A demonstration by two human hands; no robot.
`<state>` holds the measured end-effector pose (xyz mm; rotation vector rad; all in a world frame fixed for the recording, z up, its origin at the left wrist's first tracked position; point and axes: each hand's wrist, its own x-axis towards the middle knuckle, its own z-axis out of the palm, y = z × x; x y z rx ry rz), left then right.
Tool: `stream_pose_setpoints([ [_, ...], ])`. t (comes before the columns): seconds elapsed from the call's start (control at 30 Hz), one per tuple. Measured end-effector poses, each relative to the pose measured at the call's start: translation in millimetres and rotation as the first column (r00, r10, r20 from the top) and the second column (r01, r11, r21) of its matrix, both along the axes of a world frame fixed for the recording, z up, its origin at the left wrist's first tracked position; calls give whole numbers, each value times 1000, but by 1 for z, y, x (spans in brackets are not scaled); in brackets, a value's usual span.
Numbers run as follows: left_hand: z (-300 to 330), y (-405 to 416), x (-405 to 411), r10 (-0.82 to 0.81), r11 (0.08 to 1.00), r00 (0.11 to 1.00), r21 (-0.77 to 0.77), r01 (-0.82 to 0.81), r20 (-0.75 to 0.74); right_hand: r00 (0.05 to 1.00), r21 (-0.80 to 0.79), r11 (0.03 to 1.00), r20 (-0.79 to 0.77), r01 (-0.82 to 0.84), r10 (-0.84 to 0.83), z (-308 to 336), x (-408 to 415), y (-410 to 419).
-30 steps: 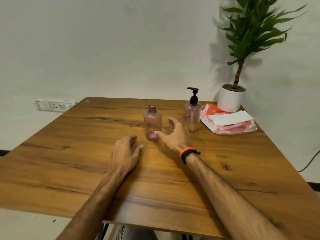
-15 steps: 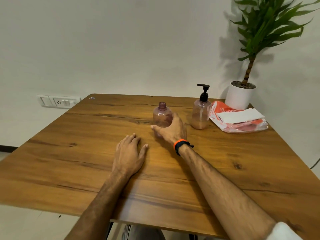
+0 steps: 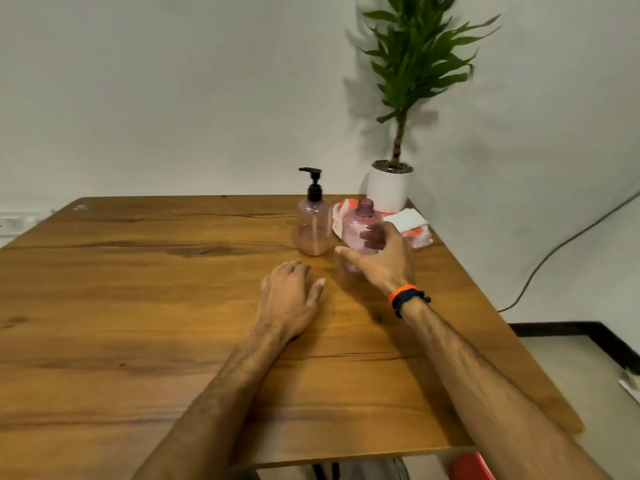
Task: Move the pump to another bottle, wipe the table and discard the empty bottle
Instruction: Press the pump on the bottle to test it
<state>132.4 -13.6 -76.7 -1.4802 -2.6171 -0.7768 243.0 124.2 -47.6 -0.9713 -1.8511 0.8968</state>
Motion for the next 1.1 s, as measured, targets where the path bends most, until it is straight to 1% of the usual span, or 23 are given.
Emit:
stream_pose_setpoints([
  [0.13, -4, 31, 34, -79, 996, 997, -41, 78, -17, 993, 4, 993, 33, 115, -115, -2, 49, 31],
  [0.27, -14, 38, 44, -81, 995, 996, -60, 78, -47, 981, 6, 982, 48, 187, -187, -3, 80, 49],
  [0.43, -15, 37, 42, -86, 995, 995, -47, 83, -54, 974, -29, 977, 87, 212, -209, -15, 93, 56],
  [0.73, -15, 38, 41, -88, 995, 995, -43, 85, -51, 982, -71, 980, 54, 187, -183, -19, 94, 53],
  [0.83, -15, 38, 41, -87, 995, 995, -46, 85, -51, 982, -76, 979, 17, 188, -187, -17, 98, 48],
  [0.97, -15, 37, 42, -85, 996, 995, -42, 84, -46, 973, -17, 974, -32, 228, -228, -11, 103, 41],
  [1.03, -15, 36, 42, -87, 996, 995, -41, 85, -41, 963, 53, 963, -63, 264, -261, -7, 105, 36],
  [1.1, -13, 36, 41, -91, 995, 995, -44, 89, -34, 952, 160, 941, -124, 299, -281, -2, 106, 30],
])
